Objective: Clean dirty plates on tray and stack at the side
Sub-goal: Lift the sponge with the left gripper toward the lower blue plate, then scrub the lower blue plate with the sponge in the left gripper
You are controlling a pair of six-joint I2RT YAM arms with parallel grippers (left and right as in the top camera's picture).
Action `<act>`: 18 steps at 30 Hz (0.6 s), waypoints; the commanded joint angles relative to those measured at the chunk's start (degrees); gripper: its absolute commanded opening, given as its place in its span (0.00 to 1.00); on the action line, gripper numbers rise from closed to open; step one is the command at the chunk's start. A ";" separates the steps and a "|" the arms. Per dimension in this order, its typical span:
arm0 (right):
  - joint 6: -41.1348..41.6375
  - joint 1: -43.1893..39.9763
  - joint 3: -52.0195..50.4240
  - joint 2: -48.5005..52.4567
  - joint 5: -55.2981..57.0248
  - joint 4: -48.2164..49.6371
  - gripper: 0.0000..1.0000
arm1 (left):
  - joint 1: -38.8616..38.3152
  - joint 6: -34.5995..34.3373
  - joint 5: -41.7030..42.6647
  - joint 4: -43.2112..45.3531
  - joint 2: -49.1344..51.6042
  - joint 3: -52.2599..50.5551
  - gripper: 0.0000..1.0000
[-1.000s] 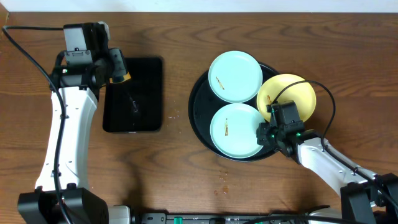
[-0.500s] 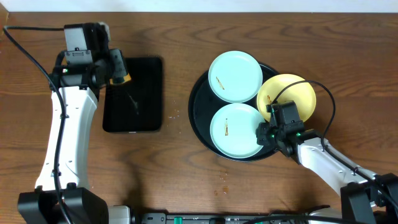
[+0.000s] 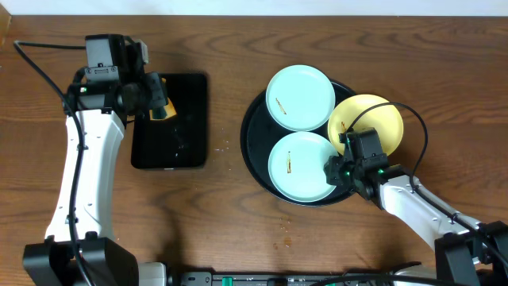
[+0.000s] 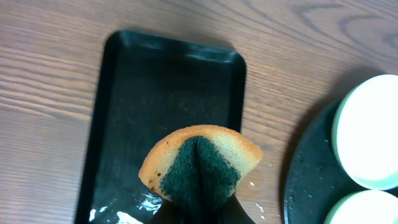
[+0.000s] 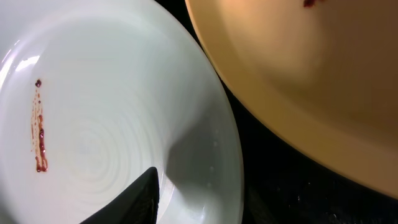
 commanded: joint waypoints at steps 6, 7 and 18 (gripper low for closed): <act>-1.38 0.07 -0.59 0.96 0.74 -1.81 0.41 | -1.16 -0.57 4.11 -0.22 0.85 1.18 0.08; -1.36 0.00 -0.59 0.96 0.74 -1.77 0.39 | -2.01 -0.31 5.64 -0.85 0.92 1.18 0.07; -1.38 0.00 -0.59 0.98 0.98 -2.03 0.08 | -22.43 -0.24 6.38 -3.37 6.40 0.72 0.08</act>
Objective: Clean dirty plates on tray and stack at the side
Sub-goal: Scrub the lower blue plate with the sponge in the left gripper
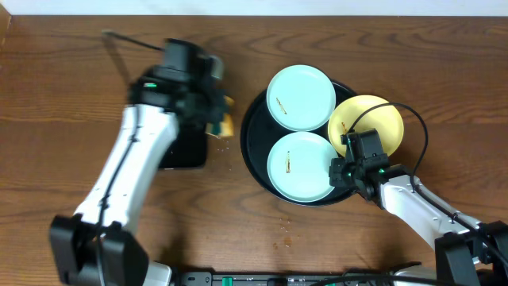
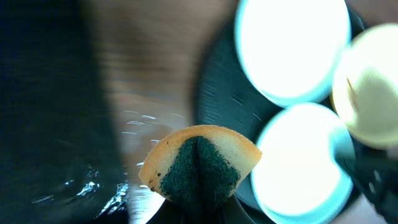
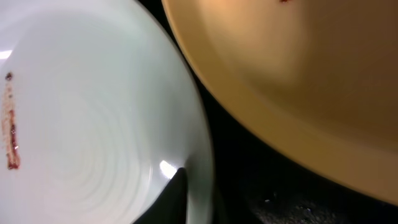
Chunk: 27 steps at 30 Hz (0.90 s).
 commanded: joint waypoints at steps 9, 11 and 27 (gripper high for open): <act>0.11 0.22 -0.70 0.96 -0.44 -0.68 0.01 | -12.96 0.11 1.18 2.27 12.52 0.44 0.08; 0.09 0.22 -0.70 0.96 -0.44 -0.68 0.01 | -15.15 0.09 1.40 3.30 14.32 0.44 0.08; 0.11 0.22 -0.70 0.96 0.02 -0.68 0.01 | -21.31 -0.55 -2.73 9.77 18.97 -0.11 0.07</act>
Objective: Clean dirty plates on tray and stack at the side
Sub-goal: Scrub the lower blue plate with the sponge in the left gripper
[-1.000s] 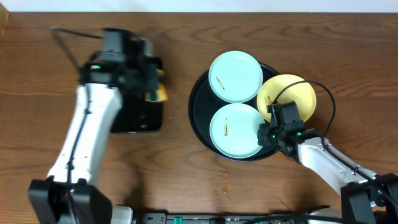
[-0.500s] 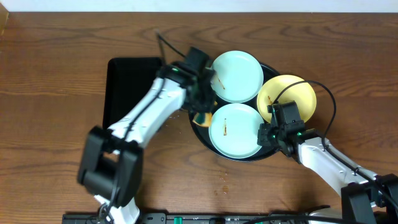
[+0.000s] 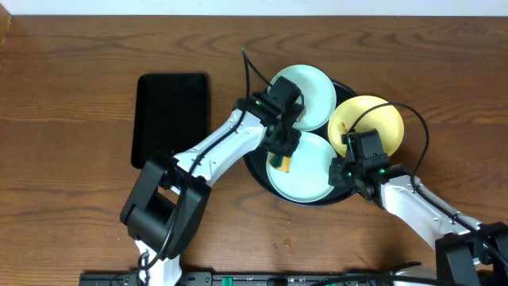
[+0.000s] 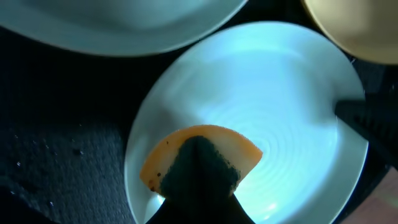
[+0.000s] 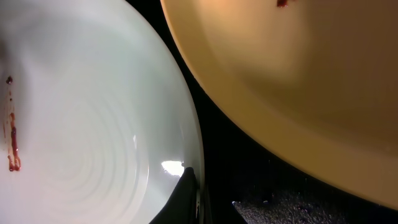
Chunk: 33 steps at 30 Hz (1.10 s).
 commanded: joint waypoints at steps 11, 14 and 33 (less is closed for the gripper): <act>-0.57 0.28 -0.70 1.09 0.13 -0.63 0.01 | -0.79 -0.07 -1.20 6.88 0.76 -4.87 0.08; -0.57 0.35 -0.70 1.09 0.13 -0.52 0.01 | -0.79 -0.09 -1.20 9.27 0.76 -6.25 0.08; -0.57 0.50 -0.70 1.09 0.13 -0.50 0.01 | -0.90 -0.31 -7.15 17.59 0.76 -13.97 0.08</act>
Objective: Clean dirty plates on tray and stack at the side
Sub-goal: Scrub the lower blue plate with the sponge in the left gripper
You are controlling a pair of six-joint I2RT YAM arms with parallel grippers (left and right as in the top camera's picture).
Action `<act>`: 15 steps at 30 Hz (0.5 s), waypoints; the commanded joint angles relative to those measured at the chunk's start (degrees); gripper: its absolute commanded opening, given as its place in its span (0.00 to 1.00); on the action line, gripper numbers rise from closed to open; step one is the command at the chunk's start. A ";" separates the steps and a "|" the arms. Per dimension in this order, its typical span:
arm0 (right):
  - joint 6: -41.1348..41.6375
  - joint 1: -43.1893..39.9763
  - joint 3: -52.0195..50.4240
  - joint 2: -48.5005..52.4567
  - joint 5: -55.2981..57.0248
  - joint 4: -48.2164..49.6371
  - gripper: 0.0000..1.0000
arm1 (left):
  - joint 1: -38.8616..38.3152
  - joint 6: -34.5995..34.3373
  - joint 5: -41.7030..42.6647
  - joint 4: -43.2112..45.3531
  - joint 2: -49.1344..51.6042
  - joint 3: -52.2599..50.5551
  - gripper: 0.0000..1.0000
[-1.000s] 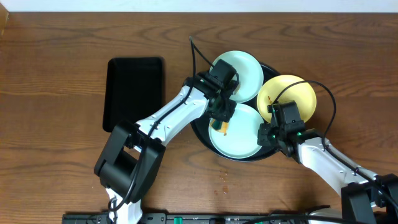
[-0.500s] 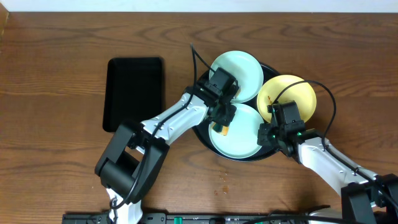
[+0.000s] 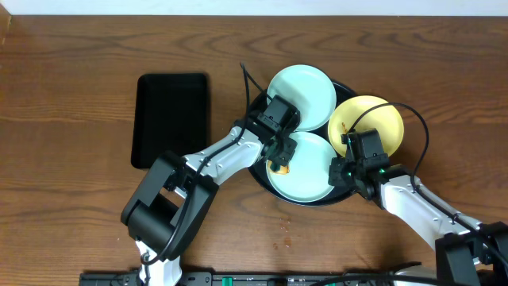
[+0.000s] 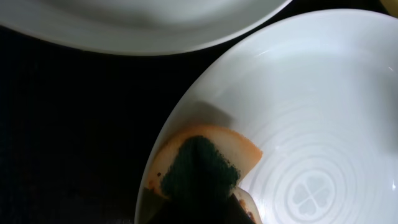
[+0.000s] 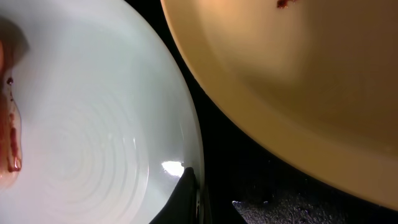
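A round black tray [image 3: 254, 151] carries two pale mint plates and a yellow plate [image 3: 373, 119]. On the near mint plate [image 3: 309, 175], my left gripper [image 3: 278, 155] is shut on an orange-and-green sponge [image 4: 205, 158]. The sponge presses on the plate's left side. My right gripper [image 5: 191, 186] is shut on that plate's right rim, one dark finger lying on the inside. A smeared red streak [image 5: 11, 143] shows beside the sponge. The far mint plate [image 3: 305, 95] has a thin streak, and the yellow plate [image 5: 298, 93] has a red spot.
A black rectangular tray [image 3: 171, 119] lies on the wooden table to the left. Small crumbs [image 3: 284, 226] dot the table in front of the round tray. My right arm's cable arcs over the yellow plate.
The sponge has dropped onto the near mint plate's left side and now touches the red streak, which looks smeared. My right gripper has stayed on the rim.
At first my left gripper held the sponge over the rectangular tray, while my right finger lay further in on the near plate. Then the sponge was beside the round tray. Later it hung over the near plate with my right gripper shut on the rim; now it presses there.
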 commanded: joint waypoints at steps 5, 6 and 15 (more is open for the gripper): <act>-0.57 0.50 -0.72 1.09 0.13 -0.61 0.01 | -0.17 -0.26 -2.01 0.09 0.98 -1.55 0.08; -0.57 0.50 -0.70 1.09 0.13 -0.61 0.01 | -0.17 -0.26 -2.01 0.35 1.22 -1.55 0.08; -0.59 0.50 -0.70 1.09 0.13 -0.59 0.01 | -0.17 -0.26 3.26 1.57 5.60 -1.55 0.08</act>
